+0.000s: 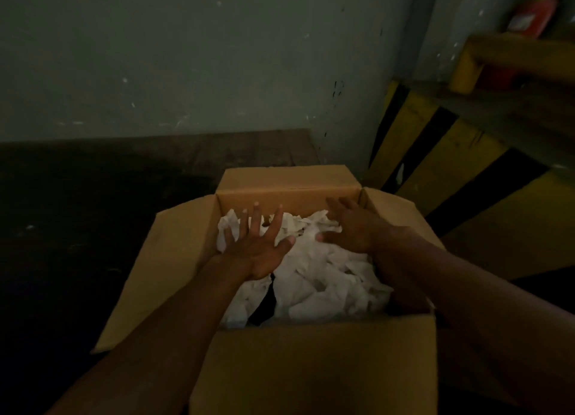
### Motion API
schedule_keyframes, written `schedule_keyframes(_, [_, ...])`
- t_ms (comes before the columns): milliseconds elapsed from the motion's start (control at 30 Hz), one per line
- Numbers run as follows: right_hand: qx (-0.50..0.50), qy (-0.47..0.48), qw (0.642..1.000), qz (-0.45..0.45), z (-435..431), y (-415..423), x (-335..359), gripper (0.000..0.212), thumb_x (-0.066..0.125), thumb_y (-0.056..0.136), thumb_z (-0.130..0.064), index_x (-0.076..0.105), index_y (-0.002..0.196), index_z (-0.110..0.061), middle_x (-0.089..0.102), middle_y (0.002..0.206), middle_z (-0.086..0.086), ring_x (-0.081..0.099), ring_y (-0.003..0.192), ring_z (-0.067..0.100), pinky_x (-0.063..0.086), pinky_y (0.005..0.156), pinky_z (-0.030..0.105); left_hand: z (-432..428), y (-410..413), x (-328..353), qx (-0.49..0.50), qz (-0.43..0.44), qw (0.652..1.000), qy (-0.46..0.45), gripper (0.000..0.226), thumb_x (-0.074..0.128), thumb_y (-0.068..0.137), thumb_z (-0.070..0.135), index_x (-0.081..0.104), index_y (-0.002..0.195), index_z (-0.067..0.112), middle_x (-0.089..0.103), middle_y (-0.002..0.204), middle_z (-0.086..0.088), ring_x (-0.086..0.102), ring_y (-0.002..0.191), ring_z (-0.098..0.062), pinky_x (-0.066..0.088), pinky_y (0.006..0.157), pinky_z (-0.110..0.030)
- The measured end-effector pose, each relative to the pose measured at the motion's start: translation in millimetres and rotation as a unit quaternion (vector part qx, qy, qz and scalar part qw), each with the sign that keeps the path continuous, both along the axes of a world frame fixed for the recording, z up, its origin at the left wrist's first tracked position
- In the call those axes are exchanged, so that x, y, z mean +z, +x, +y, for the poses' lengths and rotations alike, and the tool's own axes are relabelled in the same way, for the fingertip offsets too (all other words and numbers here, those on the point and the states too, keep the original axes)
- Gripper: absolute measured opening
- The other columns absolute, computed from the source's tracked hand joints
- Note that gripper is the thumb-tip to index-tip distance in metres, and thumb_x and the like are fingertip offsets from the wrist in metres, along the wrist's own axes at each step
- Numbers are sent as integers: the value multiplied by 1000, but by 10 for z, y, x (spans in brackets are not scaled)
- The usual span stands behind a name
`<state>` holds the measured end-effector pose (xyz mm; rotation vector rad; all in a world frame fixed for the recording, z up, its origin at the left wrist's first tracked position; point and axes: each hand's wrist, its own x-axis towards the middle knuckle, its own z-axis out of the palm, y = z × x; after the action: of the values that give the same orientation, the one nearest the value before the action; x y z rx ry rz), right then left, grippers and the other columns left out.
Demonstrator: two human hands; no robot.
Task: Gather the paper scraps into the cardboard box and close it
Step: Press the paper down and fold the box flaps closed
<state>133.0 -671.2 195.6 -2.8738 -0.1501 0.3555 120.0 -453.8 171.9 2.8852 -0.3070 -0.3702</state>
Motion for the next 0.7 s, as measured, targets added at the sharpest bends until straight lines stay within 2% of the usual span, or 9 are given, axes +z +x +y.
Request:
schedule_keyframes(67, [-51,20,997,-55,-116,-188,59,81,47,89,-62,15,151,-20,24,156,11,31,139,31,34,106,43,-91,-130,93,-21,-2,1000,-16,68,7,88,71,-25,141,44,-34,152,0,-30,140,-26,-18,110,-57])
schedule_keyframes(133, [-97,11,990,-105,-233,-451,69,64,47,90,-53,30,142,-19,49,134,16,52,115,34,46,89,43,-228,-307,128,-44,-4,999,-24,68,7,89,69,-26,142,42,-33,152,0,-30,140,-26,-18,110,-56])
schedule_keyframes(167, [-118,1,985,-125,-281,-598,67,54,46,91,-50,38,134,-19,55,124,14,55,106,33,48,85,43,-310,-413,132,-54,-5,998,-30,67,7,90,69,-25,142,41,-32,153,1,-30,139,-26,-18,110,-57])
schedule_keyframes(233, [-167,-15,974,-153,-367,-874,50,39,46,92,-42,49,124,-20,56,119,10,55,102,30,50,85,46,-478,-639,127,-73,-13,996,-46,67,9,91,67,-25,143,41,-32,153,2,-31,139,-25,-18,109,-57])
schedule_keyframes(333, [-228,-35,960,-162,-488,-1214,38,32,48,95,-34,54,123,-19,52,122,10,55,106,30,48,90,49,-689,-997,108,-95,-33,994,-51,66,10,92,66,-23,143,41,-33,152,3,-31,139,-24,-18,109,-59])
schedule_keyframes(433, [-249,-50,955,-155,-606,-1431,-33,25,47,95,-35,57,110,-18,55,112,10,57,95,27,52,83,46,-822,-1305,64,-106,-56,992,-27,65,10,93,65,-22,144,40,-31,153,0,-30,139,-26,-17,107,-62])
schedule_keyframes(567, [-284,-26,948,-141,-623,-1652,-107,22,42,97,-40,46,97,-18,57,94,6,58,80,25,51,67,38,-886,-1589,-13,-95,-82,992,12,63,10,95,60,-18,146,37,-23,156,-5,-23,142,-31,-19,106,-64])
schedule_keyframes(700, [-330,17,932,-147,-578,-1870,-118,39,34,98,-46,43,78,-14,51,82,2,54,74,22,48,69,36,-944,-1785,-79,-34,-136,989,43,60,12,98,51,-5,150,29,-1,159,-9,-7,145,-32,-14,105,-67])
